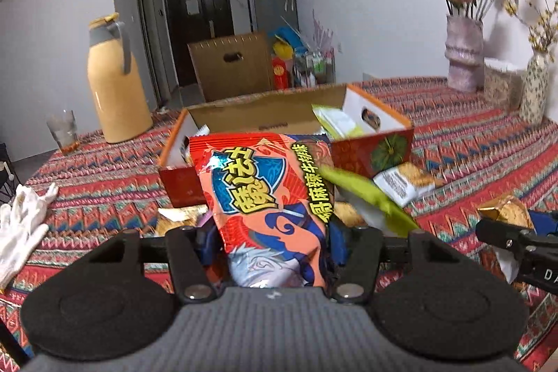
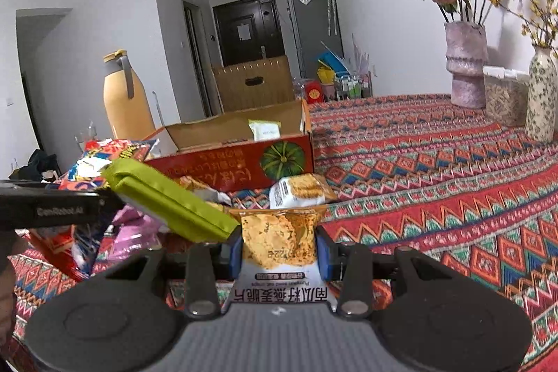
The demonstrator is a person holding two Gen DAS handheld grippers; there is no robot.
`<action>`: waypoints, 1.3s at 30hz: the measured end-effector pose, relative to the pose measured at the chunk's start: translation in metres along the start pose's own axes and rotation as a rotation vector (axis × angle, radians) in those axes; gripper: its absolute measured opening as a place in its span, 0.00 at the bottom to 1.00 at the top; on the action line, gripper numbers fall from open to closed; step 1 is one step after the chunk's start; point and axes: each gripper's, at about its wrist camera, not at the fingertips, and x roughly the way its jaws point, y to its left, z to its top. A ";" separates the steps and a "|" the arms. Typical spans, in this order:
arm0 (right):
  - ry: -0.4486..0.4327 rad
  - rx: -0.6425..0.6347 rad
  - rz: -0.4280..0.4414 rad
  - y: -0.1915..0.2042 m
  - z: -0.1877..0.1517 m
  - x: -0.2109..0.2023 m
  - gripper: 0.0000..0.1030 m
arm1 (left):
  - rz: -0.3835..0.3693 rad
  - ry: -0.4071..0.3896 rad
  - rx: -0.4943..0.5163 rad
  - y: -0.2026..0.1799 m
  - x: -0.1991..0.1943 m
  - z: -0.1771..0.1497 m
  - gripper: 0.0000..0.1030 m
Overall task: Organize snacks
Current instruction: 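Carry the cracker packet and chip bag over the box and open both grippers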
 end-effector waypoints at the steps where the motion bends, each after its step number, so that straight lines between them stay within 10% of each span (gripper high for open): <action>1: -0.006 -0.005 0.001 0.002 0.002 0.000 0.39 | 0.001 -0.006 -0.006 0.003 -0.001 0.002 0.58; 39: -0.135 -0.167 0.037 0.059 0.131 0.116 0.39 | 0.033 -0.105 -0.122 0.047 0.088 0.113 0.58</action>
